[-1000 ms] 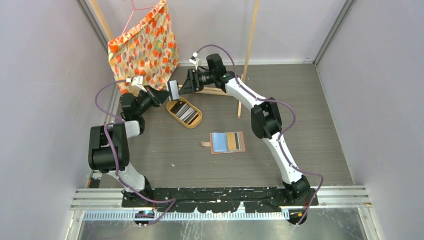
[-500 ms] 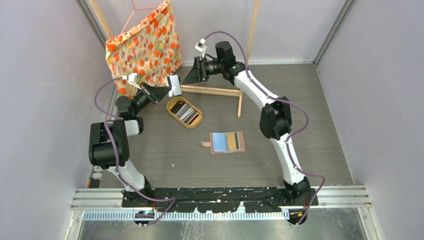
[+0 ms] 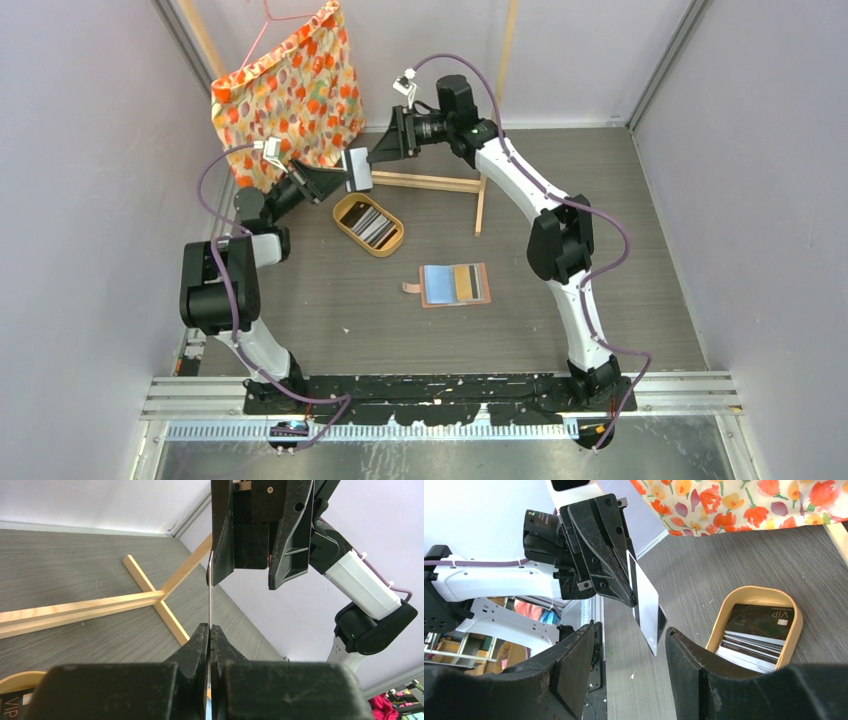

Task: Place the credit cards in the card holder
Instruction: Place the credit card in the storage box.

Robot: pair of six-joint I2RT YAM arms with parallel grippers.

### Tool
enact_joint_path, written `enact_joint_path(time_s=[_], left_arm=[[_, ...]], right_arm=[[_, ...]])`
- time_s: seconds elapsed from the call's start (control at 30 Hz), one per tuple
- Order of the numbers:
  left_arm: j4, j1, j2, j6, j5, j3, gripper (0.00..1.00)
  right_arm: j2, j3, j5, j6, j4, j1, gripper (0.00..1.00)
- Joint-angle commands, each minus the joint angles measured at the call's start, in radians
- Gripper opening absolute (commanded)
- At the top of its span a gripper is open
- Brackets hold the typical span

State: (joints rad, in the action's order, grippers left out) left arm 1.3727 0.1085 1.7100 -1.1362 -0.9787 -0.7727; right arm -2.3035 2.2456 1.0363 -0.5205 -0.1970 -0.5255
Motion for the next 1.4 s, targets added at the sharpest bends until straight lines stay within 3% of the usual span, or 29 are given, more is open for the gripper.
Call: enact_joint_path(time_s=[0.0,0.77,1.07,1.3,1.37], left_arm=[[0.058,-0.007,0.012,-0.026,-0.030,-0.038,0.00],[0.058,-0.019,0.050,-0.095,-0.041,-0.071,0.01],[0.058,-0.022,0.061,-0.110,-0.046,-0.080,0.01],[0.058,-0.022,0.079,-0.134,-0.047,-0.090,0.01],[0.058,-0.022,0.085,-0.143,-0.045,-0.092,0.01]], right_arm=[[0.024,0.014,-0.008,0.028,-0.017,0.012,0.59],[-0.051,0.070,-0.018,-0.031,0.029,0.016,0.48],[-0.065,0.062,0.024,-0.131,0.151,0.015,0.28],[-0.062,0.025,0.076,-0.241,0.322,0.018,0.19],[-0.060,0.011,0.083,-0.273,0.365,0.019,0.09]])
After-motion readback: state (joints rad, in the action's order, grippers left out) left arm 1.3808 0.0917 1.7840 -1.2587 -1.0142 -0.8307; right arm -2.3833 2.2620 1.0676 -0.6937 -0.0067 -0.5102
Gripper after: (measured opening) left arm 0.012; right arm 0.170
